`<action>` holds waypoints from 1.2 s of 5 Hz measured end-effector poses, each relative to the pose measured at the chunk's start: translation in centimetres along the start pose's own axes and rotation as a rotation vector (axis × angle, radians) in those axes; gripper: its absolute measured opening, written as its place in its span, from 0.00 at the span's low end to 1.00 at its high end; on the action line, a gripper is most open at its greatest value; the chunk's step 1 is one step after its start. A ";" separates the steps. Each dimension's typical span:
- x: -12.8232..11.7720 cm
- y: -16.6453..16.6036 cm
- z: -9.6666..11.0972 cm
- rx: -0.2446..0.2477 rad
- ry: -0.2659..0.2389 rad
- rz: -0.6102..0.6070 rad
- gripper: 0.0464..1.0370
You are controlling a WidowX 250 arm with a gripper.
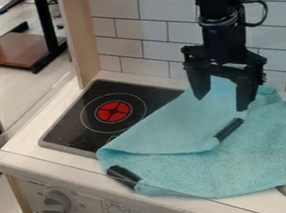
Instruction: Fold the cloth from right to left
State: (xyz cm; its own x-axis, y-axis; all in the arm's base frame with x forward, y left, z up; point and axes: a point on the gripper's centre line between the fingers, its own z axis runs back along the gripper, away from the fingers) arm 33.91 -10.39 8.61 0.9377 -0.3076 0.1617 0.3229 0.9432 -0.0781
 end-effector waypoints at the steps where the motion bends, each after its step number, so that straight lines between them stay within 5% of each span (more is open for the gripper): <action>1: -0.6 0.0 -1.1 -0.002 0.037 0.006 0.96; 3: -1.5 -0.4 -1.7 0.001 0.072 -0.011 0.96; 6: -4.1 -6.3 -5.5 0.009 0.148 -0.254 0.96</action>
State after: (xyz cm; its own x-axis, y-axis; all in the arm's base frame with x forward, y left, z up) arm 28.70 -15.80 3.03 0.8359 -0.5481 0.0300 0.5489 0.8347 -0.0448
